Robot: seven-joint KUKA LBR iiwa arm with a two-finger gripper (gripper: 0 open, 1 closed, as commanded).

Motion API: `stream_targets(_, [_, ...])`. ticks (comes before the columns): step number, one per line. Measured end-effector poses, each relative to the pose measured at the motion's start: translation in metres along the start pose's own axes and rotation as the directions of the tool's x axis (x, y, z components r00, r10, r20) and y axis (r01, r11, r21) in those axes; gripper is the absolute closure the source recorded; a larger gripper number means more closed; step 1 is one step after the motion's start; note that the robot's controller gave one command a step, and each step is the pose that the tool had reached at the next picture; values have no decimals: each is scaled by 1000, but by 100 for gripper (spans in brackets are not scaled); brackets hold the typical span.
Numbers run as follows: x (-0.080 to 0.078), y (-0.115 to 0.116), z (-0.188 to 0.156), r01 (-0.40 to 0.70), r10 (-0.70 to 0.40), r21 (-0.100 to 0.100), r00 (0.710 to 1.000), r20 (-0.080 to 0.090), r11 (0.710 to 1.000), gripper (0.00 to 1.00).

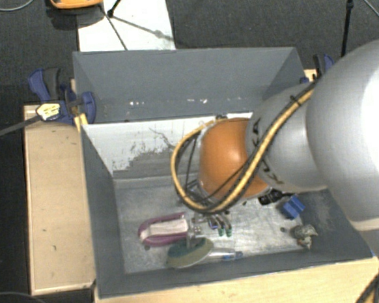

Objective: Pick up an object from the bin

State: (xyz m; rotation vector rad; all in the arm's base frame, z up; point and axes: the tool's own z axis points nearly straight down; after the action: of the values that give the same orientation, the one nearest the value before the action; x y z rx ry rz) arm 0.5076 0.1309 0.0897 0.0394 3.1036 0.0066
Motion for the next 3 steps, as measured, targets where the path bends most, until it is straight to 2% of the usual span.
stream_targets(1, [-4,42,17,-271,271,6,962,-20,963,0])
stream_targets(2, [6,14,15,-149,149,-1,989,-9,989,0])
stream_targets(3, [8,14,15,-147,147,1,989,-14,989,100])
